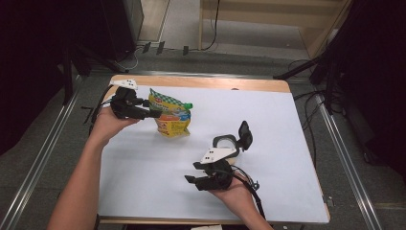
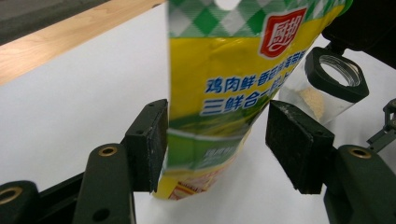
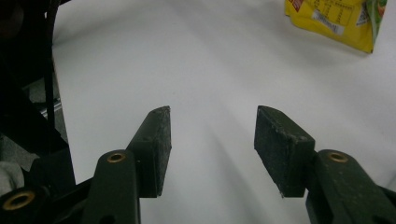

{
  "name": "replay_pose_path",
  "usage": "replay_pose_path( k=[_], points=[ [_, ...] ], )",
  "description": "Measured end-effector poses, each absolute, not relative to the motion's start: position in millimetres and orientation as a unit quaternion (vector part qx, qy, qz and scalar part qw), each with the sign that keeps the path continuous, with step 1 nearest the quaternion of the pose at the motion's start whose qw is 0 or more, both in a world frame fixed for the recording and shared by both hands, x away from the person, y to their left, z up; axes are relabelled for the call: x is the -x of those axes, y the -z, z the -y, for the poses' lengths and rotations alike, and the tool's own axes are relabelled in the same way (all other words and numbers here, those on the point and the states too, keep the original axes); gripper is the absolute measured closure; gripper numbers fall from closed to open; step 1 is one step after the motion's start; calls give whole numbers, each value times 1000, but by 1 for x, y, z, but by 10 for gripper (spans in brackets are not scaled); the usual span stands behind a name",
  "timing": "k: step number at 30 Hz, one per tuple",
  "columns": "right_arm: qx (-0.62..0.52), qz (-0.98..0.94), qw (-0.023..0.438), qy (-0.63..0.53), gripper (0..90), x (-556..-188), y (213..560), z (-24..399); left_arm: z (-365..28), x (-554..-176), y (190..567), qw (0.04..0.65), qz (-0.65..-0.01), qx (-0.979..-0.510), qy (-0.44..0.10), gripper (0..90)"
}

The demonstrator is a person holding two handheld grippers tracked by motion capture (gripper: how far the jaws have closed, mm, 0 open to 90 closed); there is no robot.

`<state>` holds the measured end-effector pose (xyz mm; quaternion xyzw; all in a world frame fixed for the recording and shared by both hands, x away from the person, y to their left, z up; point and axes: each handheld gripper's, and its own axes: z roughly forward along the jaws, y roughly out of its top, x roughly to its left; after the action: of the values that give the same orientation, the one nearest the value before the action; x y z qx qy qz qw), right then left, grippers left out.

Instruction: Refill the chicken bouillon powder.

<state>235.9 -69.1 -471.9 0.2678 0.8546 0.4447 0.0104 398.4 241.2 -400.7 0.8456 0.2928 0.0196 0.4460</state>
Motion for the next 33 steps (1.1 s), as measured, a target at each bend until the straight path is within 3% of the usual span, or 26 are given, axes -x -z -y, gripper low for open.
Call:
replay_pose_path(
  k=[14, 15, 19, 21, 30, 33],
  points=[
    [-270, -851, 14, -451, 475, -249, 473, 54, -229, -407, 413, 439, -280, -854, -3, 434],
    [-269, -851, 14, -450, 475, -248, 473, 53, -228, -406, 413, 439, -281, -853, -2, 489],
    [-268, -851, 11, -452, 475, -245, 474, 54, -225, -404, 412, 441, -280, -853, -2, 513],
    [-265, -850, 13, -455, 476, -244, 474, 55, -226, -403, 411, 448, -280, -849, 3, 586],
    [-278, -842, 17, -462, 477, -246, 477, 62, -224, -392, 409, 461, -276, -843, 3, 746],
    [-279, -840, 22, -464, 471, -246, 479, 63, -222, -387, 407, 459, -270, -846, -17, 849]
  ],
)
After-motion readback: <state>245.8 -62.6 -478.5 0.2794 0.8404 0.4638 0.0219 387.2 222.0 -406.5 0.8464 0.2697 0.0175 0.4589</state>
